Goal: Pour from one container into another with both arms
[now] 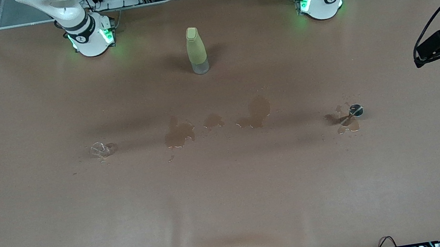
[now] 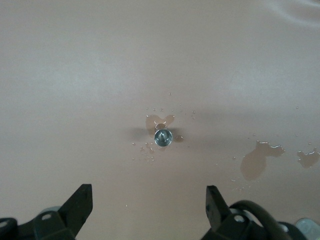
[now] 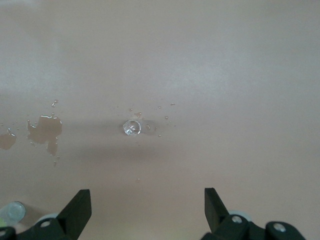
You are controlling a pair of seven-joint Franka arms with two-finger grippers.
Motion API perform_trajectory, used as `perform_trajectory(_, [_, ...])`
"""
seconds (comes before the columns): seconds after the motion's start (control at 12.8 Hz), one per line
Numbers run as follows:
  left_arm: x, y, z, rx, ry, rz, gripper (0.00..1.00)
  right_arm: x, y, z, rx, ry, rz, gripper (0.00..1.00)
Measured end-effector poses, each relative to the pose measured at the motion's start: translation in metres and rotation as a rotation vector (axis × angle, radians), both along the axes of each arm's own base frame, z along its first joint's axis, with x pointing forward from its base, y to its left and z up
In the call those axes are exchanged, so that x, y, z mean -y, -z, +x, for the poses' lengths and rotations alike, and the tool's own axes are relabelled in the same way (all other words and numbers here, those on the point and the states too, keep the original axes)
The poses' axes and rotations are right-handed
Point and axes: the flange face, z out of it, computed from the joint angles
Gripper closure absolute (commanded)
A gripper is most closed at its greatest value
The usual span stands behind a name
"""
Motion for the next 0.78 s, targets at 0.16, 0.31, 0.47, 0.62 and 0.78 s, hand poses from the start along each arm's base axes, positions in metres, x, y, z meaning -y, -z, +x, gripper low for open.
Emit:
perform_trajectory(0.16, [0.0063,0.0021,0.0007,-0.004,0.011,-0.002,0.00,0.0001,0.0007,0.0005,-0.001,-0.001,0.000,0.00])
perform_trajectory(0.31, [0.0113,0.0020,0.0005,-0.003,0.020,-0.002,0.00,0.0003,0.0014,0.0009,-0.002,-0.001,0.000,0.00])
perform_trajectory(0.47, [0.0093,0.0039,0.0012,-0.006,0.023,-0.002,0.00,0.0006,0.0016,0.0011,-0.001,-0.001,0.000,0.00])
perform_trajectory(0.62, [0.0073,0.0081,0.0032,-0.013,0.023,0.001,0.00,0.0010,0.0010,0.0020,0.006,0.000,-0.001,0.00])
perform_trajectory(0.78, [0.0089,0.0090,0.0038,-0.012,0.035,0.015,0.00,0.0012,0.0003,0.0028,0.014,0.000,-0.002,0.00])
